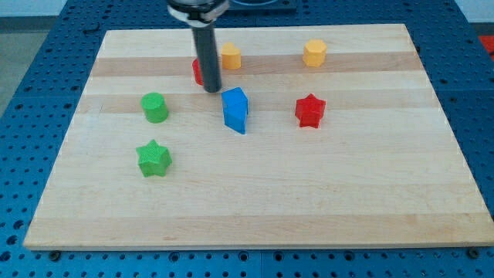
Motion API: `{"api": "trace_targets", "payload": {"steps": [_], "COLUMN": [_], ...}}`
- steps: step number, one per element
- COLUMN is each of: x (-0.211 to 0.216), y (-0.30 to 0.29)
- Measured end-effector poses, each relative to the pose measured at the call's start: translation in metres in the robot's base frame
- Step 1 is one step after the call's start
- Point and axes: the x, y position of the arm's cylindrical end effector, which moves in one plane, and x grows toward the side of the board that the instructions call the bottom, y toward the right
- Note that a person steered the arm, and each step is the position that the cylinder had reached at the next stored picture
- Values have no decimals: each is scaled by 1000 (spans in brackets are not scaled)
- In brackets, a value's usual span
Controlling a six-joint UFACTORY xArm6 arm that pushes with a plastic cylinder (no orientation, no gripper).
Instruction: Push red circle to top left
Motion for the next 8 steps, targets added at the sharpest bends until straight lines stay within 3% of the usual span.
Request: {"api": "trace_targets", "payload": {"steps": [1,2,4,5,7,8], "x": [-10,-42,-65,-59,-42,-37], "y": [24,9,-70,-62,11,3]}}
